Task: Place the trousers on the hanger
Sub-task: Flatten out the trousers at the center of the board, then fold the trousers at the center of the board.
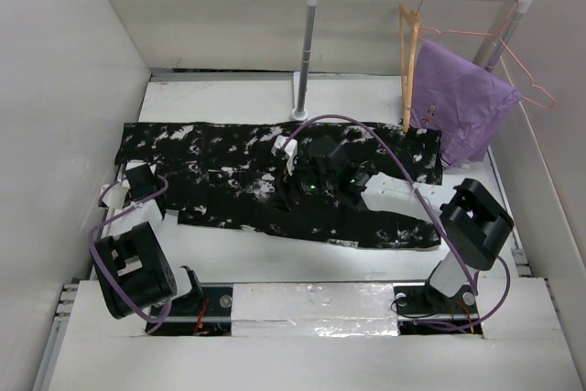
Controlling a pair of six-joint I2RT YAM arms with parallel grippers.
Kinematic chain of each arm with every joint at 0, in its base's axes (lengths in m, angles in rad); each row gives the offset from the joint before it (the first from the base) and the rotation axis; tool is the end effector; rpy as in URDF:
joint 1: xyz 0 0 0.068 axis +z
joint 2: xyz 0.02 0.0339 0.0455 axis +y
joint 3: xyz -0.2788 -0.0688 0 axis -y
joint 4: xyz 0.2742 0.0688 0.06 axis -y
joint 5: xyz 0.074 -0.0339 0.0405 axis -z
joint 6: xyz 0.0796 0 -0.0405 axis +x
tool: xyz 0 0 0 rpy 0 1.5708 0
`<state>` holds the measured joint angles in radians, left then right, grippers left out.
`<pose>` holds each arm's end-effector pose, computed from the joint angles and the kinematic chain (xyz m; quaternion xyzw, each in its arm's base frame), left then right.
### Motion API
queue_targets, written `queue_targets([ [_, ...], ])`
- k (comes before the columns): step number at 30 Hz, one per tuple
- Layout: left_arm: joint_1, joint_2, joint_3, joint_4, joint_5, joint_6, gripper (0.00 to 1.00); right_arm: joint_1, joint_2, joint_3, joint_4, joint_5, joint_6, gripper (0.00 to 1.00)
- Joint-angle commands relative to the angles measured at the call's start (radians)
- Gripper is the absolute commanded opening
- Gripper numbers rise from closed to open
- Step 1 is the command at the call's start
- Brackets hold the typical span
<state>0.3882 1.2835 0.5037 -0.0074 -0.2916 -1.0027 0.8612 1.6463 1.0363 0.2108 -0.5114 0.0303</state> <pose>0.2544 0.1288 0.1243 -0.6285 0.6665 0.0137 0.4007 0.2521 0.3533 0.2279 -0.4533 0.6812 0.4208 0.3918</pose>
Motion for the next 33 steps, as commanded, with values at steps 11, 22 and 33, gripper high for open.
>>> queue_targets([
  [11,0.006,-0.217,0.119,-0.083,-0.115,0.099,0.00,-0.013,-0.048,-0.019,0.044,0.042,-0.017,0.72],
  [22,0.017,-0.551,0.321,-0.213,-0.099,0.301,0.00,-0.024,-0.120,-0.033,-0.007,0.141,-0.061,0.01],
  [33,-0.129,-0.880,0.484,-0.270,-0.170,0.366,0.00,-0.330,-0.453,-0.465,-0.030,0.475,0.169,0.00],
])
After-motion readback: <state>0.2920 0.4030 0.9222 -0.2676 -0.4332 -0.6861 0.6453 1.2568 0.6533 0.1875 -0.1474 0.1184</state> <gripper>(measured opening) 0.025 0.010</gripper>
